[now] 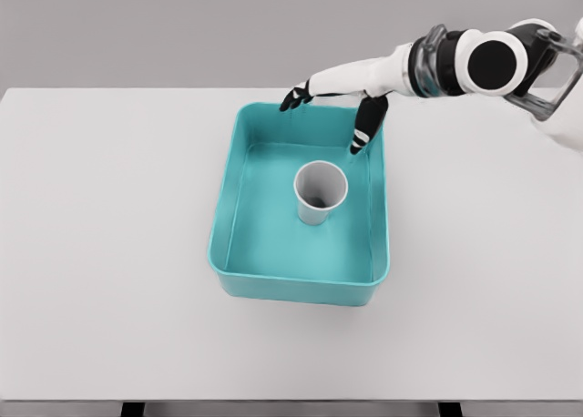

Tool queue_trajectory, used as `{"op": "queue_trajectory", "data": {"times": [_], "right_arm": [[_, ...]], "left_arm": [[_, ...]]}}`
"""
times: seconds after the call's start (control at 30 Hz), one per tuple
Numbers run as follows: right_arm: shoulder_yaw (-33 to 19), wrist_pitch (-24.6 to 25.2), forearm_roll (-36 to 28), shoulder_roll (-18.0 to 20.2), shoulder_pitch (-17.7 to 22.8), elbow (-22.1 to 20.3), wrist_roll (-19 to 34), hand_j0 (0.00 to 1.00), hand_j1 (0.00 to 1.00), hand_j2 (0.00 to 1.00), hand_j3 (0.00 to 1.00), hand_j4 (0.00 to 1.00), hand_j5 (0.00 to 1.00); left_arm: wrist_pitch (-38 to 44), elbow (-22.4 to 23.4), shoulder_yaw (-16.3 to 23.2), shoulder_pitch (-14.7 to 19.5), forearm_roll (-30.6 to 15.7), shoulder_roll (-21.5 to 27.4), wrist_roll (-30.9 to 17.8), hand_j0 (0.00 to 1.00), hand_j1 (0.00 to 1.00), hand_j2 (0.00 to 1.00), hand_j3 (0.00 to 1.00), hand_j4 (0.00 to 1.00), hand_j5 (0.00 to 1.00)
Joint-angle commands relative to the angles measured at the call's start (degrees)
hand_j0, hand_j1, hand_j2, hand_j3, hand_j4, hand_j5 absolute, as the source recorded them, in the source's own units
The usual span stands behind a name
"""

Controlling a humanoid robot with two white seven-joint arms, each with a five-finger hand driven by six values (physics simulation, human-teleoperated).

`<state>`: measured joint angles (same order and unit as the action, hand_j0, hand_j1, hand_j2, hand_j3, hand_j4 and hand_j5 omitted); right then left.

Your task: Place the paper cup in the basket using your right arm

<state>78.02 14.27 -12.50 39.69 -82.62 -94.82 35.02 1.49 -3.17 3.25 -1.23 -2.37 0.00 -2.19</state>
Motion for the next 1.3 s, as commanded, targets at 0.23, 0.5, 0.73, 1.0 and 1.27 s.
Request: {"op": "queue_trajectory", "data": {"times": [0.23,0.5,0.73,1.0,1.27], "right_arm": [[-18.59,-0.47,0.19,8.03,10.10,-5.64,-0.02,0.98,0.98,0.98,0.98,0.98,0.98],[-29.05,-4.51,0.28,9.71,19.50,-5.64,-0.02,0.98,0.98,0.98,0.98,0.98,0.98],[-47.25,-14.18,0.02,11.82,36.47,-5.64,-0.02,0.98,0.98,0.98,0.98,0.98,0.98],[-58.94,-24.55,0.02,9.36,51.67,-5.64,-0.02,0.98,0.98,0.98,0.98,0.98,0.98],[-63.69,-29.12,0.02,7.07,58.36,-5.64,-0.02,0.98,0.98,0.98,0.98,0.98,0.98]], "left_arm": [[0.00,0.01,0.00,0.00,0.00,0.00,-0.01,1.00,1.00,1.00,1.00,1.00,1.00],[0.00,0.01,0.00,0.00,0.00,0.00,-0.01,1.00,1.00,1.00,1.00,1.00,1.00],[0.00,0.01,0.00,-0.09,0.00,0.00,-0.01,1.00,1.00,1.00,1.00,1.00,1.00],[0.00,0.01,0.00,0.00,0.00,0.00,-0.01,1.00,1.00,1.00,1.00,1.00,1.00],[0.00,0.01,0.00,0.00,0.00,0.00,-0.01,1.00,1.00,1.00,1.00,1.00,1.00]]}}
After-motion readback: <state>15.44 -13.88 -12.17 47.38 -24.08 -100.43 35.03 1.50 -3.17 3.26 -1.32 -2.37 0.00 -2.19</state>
